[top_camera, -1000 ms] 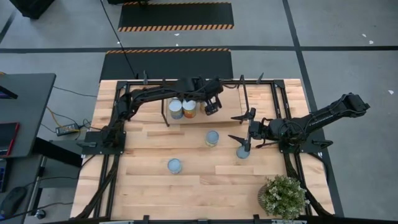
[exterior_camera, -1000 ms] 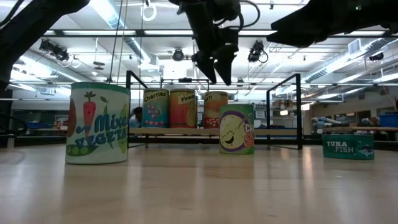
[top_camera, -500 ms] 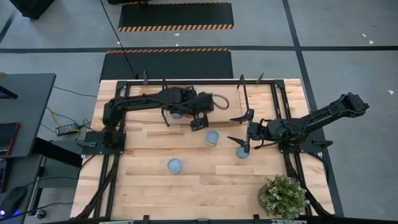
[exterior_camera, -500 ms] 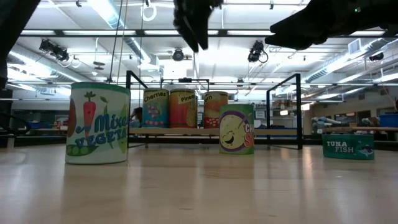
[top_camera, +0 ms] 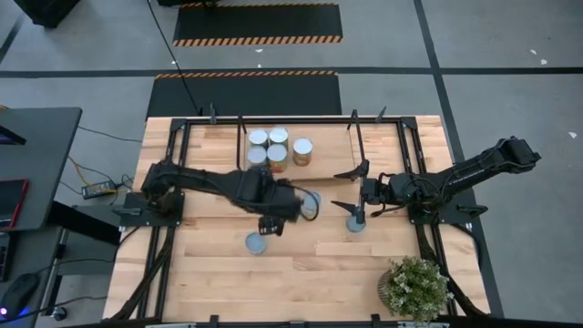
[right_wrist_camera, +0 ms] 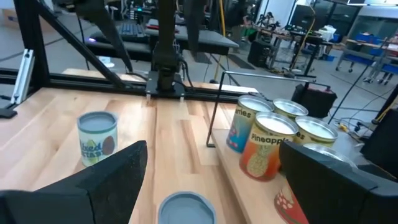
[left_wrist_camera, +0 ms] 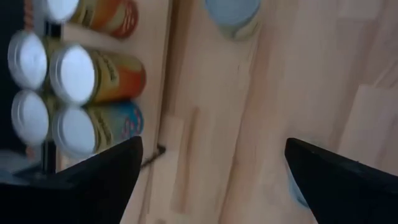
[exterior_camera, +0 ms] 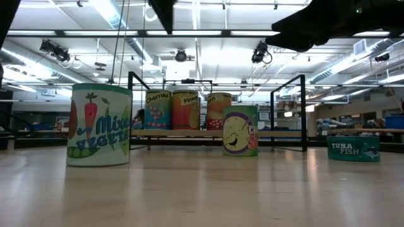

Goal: Pick and place cans onto a shelf
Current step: Put the canned mixed vegetables on the shelf

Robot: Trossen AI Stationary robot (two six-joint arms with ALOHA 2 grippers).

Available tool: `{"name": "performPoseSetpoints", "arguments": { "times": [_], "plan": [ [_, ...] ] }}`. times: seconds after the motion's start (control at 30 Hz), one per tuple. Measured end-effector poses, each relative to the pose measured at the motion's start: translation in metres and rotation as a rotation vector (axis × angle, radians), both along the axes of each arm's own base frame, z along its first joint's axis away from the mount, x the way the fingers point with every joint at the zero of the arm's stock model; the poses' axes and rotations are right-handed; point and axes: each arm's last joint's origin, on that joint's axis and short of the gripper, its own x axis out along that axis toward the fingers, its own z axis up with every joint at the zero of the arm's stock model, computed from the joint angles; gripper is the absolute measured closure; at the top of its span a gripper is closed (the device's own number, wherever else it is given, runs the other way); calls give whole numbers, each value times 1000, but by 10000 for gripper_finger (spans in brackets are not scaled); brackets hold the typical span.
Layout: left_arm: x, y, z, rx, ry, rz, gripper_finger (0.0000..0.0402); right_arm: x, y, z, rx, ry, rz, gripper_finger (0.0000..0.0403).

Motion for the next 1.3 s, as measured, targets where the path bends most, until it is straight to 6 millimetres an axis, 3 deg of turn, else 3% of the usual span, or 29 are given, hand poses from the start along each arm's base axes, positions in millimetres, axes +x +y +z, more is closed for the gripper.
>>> {"name": "performPoseSetpoints", "arguments": {
  "times": [0.17, 0.4, 0.7, 1.1, 1.3],
  "plan": [
    [-9, -27, -7, 33, -7, 15, 1, 0, 0, 1, 4, -6, 2, 31],
    [-28, -64, -48, -16, 202, -116, 1, 0, 0, 1, 5, -6, 7, 31],
    [-52, -83, -87, -113, 383, -191, 1, 0, 0, 1, 22, -16, 9, 31],
    [-95, -57, -109, -288, 105, -197, 1, 0, 1, 2, 18, -22, 11, 31],
    [-96, -55, -134, -339, -34, -211, 2, 0, 0, 2, 20, -22, 10, 31]
  ]
}}
